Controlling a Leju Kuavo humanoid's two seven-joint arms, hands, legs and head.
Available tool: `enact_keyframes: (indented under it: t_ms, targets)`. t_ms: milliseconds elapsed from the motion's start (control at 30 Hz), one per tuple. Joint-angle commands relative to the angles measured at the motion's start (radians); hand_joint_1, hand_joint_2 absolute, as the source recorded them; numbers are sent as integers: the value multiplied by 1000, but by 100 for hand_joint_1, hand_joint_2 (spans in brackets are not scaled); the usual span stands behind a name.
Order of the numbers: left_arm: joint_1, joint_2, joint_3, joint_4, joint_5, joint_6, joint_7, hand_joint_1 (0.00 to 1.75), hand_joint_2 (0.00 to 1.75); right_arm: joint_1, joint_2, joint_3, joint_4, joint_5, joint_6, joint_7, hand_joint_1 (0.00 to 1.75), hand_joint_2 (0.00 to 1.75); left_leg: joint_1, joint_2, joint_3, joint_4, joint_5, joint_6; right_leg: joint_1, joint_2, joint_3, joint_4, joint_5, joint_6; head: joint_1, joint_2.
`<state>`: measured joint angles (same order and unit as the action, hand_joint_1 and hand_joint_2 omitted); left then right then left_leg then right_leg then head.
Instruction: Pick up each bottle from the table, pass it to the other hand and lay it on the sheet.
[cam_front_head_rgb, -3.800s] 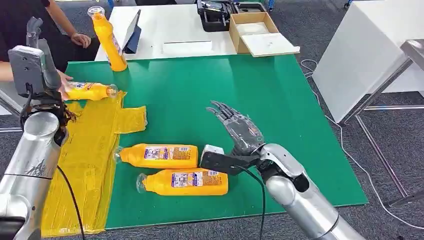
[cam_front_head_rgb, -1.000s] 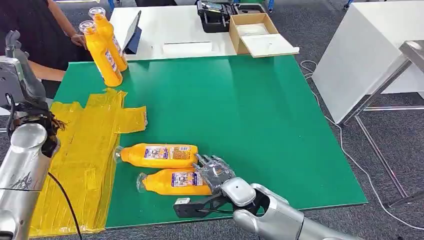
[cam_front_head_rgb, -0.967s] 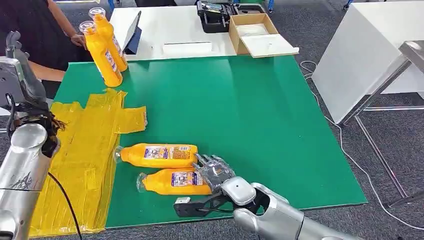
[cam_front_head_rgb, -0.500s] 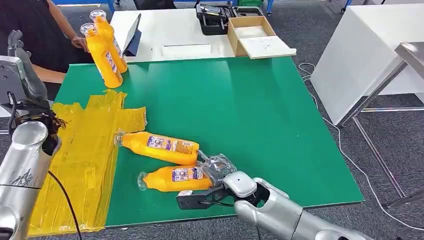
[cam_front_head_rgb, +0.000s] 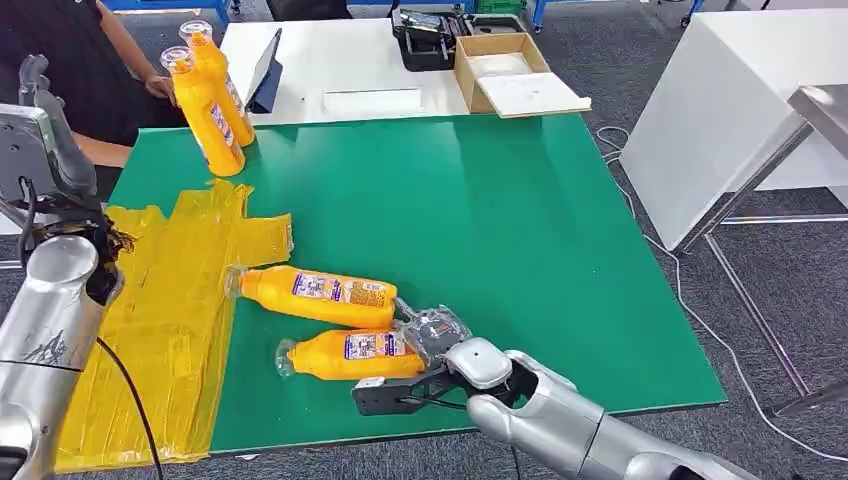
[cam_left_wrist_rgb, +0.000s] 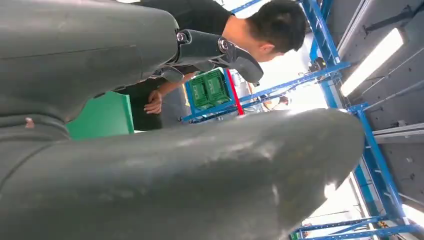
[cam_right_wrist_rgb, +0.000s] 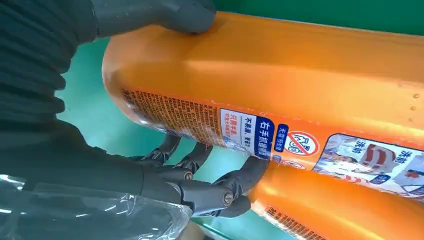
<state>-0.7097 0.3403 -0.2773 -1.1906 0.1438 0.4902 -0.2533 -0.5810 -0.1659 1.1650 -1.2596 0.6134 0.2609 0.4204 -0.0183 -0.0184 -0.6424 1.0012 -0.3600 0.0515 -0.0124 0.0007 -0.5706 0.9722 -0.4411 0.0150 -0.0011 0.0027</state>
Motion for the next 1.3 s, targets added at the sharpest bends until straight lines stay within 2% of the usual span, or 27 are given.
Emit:
enact_keyframes:
  t_ms: [33,233,267,300,367,533,567,700,733,900,1033,1067,1167,1200,1233,1267,1300]
  targets:
    - [-53,-26,-28,74,4,4,3,0,0,28,-15,61,115,-6,17,3,175,175,2,-2,1,-1,0,-3,1,-3,3,-2,0,-1,0,0]
    - [-53,-26,-28,74,4,4,3,0,0,28,-15,61,115,-6,17,3,175,175,2,-2,2,-1,0,-3,2,-3,3,-2,0,-1,-1,0]
    - [-53,-26,-28,74,4,4,3,0,0,28,-15,61,115,-6,17,3,0,175,1,-1,2,-1,0,-2,1,-2,3,-2,0,-1,0,0]
    - [-10,-5,14,47,1,42,-9,0,0,43,-45,86,4,239,-170,56,0,175,2,-2,2,-2,1,-4,1,-4,3,-3,0,-2,0,0]
    - [12,8,39,33,7,29,-15,0,0,66,-60,65,-79,256,-116,88,0,175,1,0,3,-2,0,-5,1,-2,4,-3,0,-2,0,0]
    - [15,1,55,32,-1,8,-18,0,0,95,-61,31,-89,275,-75,71,0,175,1,-1,-6,-1,2,-2,1,0,4,-1,2,0,0,0]
    - [17,0,61,32,-6,4,-19,0,0,112,-60,17,-88,285,-59,58,0,175,1,0,-4,-2,0,-5,1,0,6,-3,1,-1,0,0]
    - [21,4,68,32,-6,3,-20,0,0,126,-65,15,-83,292,-42,47,0,175,1,-1,-7,0,2,-2,1,-1,6,-1,2,2,0,0]
    - [23,7,70,30,-5,3,-21,0,0,134,-65,6,-86,290,-40,46,0,0,1,-1,-8,0,2,-2,1,-1,5,-1,2,2,0,0]
    - [35,12,77,18,-2,4,-20,0,0,143,-67,-7,-102,286,-11,38,0,0,2,0,-7,-1,1,-5,1,-1,5,-2,2,1,0,0]
    - [35,12,77,18,-2,4,-20,0,0,143,-67,-7,-102,286,-11,38,0,0,3,-1,-10,0,2,-3,1,-1,-1,-1,2,1,0,0]
    - [35,12,77,18,-2,4,-20,0,0,143,-67,-7,-102,286,-11,38,0,0,3,0,-7,-1,1,-7,1,-1,2,-2,1,0,0,0]
    - [43,13,82,9,-1,6,-19,0,0,142,-65,-13,-101,284,10,38,0,0,3,-1,-9,-1,1,-5,1,-1,-5,-1,2,1,0,0]
    - [46,14,84,6,-1,6,-19,0,0,143,-66,-16,-99,285,12,38,0,175,2,-1,-9,-1,1,-4,1,-1,-5,-1,2,1,0,0]
    - [47,14,85,4,-1,5,-19,0,0,144,-65,-18,-95,284,17,37,0,175,3,0,-7,-1,0,-7,1,-1,-2,-2,1,0,0,0]
    - [48,13,87,4,-2,4,-18,0,0,146,-64,-23,-89,281,19,36,68,175,3,0,-9,-1,1,-5,1,-1,-3,-2,2,1,0,0]
    - [48,13,88,4,-2,4,-18,0,0,146,-63,-24,-83,276,25,33,175,175,2,-1,-9,-1,1,-4,1,-1,0,-1,2,1,0,0]
